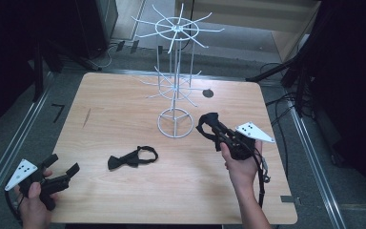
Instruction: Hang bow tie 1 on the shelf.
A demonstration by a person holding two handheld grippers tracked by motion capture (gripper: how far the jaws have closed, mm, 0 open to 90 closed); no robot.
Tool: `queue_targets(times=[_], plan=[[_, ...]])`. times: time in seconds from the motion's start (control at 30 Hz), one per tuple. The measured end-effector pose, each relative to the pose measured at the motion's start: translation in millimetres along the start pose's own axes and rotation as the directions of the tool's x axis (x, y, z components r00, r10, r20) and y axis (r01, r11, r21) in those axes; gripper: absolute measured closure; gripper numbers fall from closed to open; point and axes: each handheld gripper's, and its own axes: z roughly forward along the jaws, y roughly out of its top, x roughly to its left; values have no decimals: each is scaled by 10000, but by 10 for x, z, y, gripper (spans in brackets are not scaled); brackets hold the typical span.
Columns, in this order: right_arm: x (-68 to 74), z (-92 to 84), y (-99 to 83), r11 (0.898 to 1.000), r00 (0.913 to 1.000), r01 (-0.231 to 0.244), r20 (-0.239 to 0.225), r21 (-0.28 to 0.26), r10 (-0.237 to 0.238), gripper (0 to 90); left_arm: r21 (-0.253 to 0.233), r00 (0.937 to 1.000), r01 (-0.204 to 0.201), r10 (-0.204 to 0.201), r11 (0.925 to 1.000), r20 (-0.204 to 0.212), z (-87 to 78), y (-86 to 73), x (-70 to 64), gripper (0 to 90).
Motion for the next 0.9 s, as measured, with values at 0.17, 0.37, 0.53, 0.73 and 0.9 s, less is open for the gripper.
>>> queue_targets(times=[0.17,0.37,0.53,0.73,0.9], plan=[[24,-15,40,9999,10000,-36,-90,-107,35,780,9,10000,7,-7,10000,6,-2,0,1,37],[89,-29,142,9992,9996,5,-290,-391,-16,780,-1,10000,28,-28,10000,24,-2,0,4,37],[142,-25,174,9987,9992,-32,-409,-509,11,780,-17,10000,34,-34,10000,26,-2,-1,5,37],[203,-62,257,9972,9987,-8,-501,-754,-30,780,-4,10000,37,-37,10000,55,-2,0,7,37],[230,-83,323,9965,9985,77,-526,-836,-121,780,-18,10000,57,-57,10000,76,-1,1,8,37]])
